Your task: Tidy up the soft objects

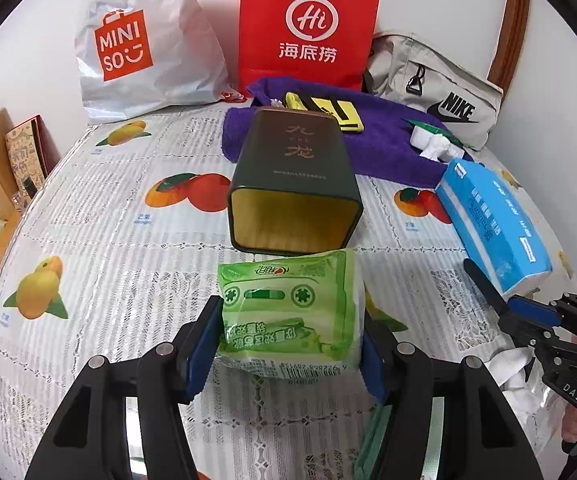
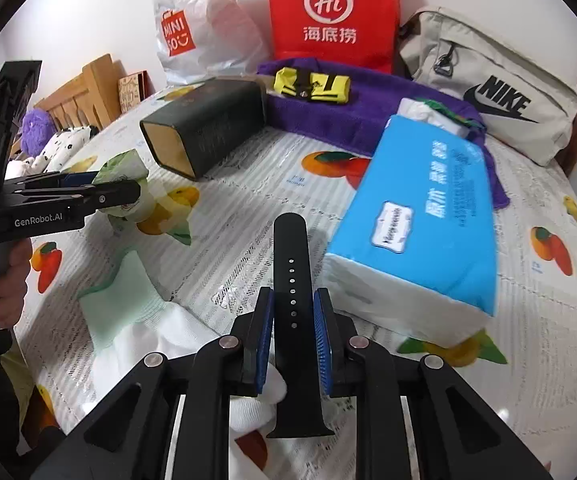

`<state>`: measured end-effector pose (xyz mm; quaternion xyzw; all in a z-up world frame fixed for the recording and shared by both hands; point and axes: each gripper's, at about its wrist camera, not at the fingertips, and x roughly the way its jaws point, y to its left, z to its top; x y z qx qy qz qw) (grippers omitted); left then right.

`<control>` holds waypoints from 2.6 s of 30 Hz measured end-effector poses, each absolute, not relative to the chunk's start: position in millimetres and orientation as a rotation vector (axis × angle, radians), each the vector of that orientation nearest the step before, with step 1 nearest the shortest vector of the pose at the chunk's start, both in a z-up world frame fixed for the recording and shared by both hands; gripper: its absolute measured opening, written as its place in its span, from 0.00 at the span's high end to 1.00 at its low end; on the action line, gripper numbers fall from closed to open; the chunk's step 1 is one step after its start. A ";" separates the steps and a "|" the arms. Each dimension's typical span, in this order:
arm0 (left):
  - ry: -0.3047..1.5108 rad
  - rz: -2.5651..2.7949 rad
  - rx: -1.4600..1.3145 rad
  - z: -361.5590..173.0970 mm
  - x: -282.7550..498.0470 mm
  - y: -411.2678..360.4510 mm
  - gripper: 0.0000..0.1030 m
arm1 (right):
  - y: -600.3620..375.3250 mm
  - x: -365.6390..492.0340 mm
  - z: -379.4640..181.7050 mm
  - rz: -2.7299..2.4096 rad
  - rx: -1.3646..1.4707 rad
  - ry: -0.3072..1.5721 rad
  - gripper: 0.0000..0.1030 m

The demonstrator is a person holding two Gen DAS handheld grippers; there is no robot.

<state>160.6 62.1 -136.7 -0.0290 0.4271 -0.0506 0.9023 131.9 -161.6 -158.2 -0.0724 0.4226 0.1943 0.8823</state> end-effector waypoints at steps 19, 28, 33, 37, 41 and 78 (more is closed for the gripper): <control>0.874 -0.101 -0.112 -130.8 140.3 64.4 0.43 | -199.9 86.9 -151.9 0.368 -0.117 0.884 0.80; 0.875 -0.095 -0.138 -127.7 133.9 64.8 0.43 | -218.9 78.2 -146.0 0.332 -0.085 0.875 0.80; 0.858 -0.100 -0.157 -115.0 135.0 61.9 0.43 | -221.6 76.3 -131.0 0.343 -0.070 0.847 0.80; 0.816 -0.102 -0.169 -97.6 136.9 60.0 0.43 | -221.3 81.3 -114.2 0.359 -0.061 0.810 0.80; 0.789 -0.087 -0.186 -81.4 146.6 60.8 0.43 | -221.6 99.5 -97.0 0.366 -0.058 0.780 0.80; 0.762 -0.102 -0.290 -68.5 304.8 65.5 0.43 | -230.4 339.3 -87.8 0.316 0.013 0.781 0.80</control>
